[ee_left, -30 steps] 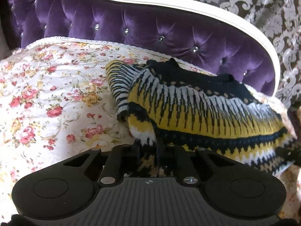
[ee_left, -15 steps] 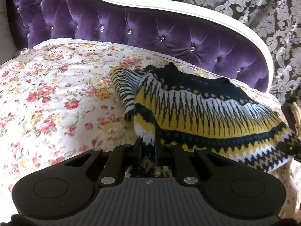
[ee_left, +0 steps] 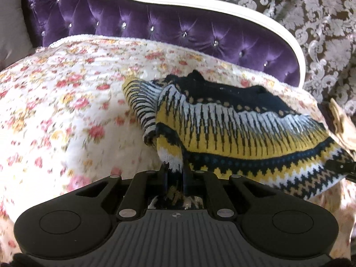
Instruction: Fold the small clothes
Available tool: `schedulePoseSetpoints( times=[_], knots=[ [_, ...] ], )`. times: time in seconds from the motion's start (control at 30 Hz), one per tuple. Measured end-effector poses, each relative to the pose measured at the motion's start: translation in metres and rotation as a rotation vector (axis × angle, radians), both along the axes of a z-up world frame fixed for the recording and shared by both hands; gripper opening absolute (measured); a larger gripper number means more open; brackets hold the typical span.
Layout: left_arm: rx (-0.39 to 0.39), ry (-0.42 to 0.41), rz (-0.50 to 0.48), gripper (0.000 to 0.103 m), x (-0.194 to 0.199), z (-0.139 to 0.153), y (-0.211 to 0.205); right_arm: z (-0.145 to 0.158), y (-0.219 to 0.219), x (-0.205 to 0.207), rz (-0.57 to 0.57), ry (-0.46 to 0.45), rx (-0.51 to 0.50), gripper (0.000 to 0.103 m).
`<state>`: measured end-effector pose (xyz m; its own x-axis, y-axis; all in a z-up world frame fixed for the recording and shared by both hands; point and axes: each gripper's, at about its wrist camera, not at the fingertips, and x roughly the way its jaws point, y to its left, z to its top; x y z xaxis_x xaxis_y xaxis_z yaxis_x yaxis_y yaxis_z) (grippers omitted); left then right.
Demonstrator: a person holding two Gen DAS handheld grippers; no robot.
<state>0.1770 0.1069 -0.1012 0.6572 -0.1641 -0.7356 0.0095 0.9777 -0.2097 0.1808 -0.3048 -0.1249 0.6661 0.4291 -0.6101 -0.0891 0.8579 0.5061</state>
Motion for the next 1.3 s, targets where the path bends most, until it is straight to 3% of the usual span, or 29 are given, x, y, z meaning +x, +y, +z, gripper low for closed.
schedulePoseSetpoints(
  times=[0.17,0.3,0.43,0.57,0.73,0.87,0.9,1.07,1.1,1.13,1.17,1.3],
  knots=[
    [0.008,0.040,0.018,0.012,-0.006,-0.014,0.005,-0.009,-0.002,-0.011,-0.002,0.036,-0.018,0.016],
    [0.008,0.057,0.042,0.027,-0.012,-0.018,0.017,-0.022,-0.004,-0.010,-0.007,0.077,-0.049,0.016],
    [0.006,0.062,0.045,0.028,-0.013,-0.018,0.020,-0.025,-0.008,-0.011,-0.013,0.076,-0.033,0.013],
    [0.084,0.053,0.027,0.031,-0.013,-0.019,0.008,-0.025,-0.008,-0.013,-0.008,0.069,-0.035,0.013],
    [0.075,0.061,0.041,0.036,-0.009,-0.019,0.010,-0.026,-0.009,-0.014,-0.005,0.066,-0.037,0.013],
    [0.078,0.060,0.049,0.051,-0.009,-0.019,0.013,-0.023,-0.004,-0.013,0.001,0.064,-0.069,0.017],
    [0.079,0.060,0.055,0.057,-0.009,-0.019,0.015,-0.022,-0.003,-0.014,0.002,0.061,-0.081,0.020],
    [0.017,0.057,0.074,0.064,-0.014,-0.013,0.029,-0.017,-0.004,-0.014,-0.001,0.049,-0.090,0.049],
    [0.019,0.046,0.078,0.065,-0.015,-0.011,0.030,-0.016,-0.005,-0.014,0.002,0.044,-0.088,0.062],
    [0.022,0.033,0.079,0.065,-0.016,-0.007,0.031,-0.014,-0.005,-0.013,-0.002,0.041,-0.101,0.091],
    [0.023,0.022,0.079,0.066,-0.016,-0.004,0.031,-0.011,-0.005,-0.013,-0.011,0.035,-0.127,0.102],
    [-0.005,-0.031,0.102,0.072,-0.011,0.015,0.040,0.000,-0.015,-0.012,-0.037,-0.010,-0.152,0.103]
  ],
)
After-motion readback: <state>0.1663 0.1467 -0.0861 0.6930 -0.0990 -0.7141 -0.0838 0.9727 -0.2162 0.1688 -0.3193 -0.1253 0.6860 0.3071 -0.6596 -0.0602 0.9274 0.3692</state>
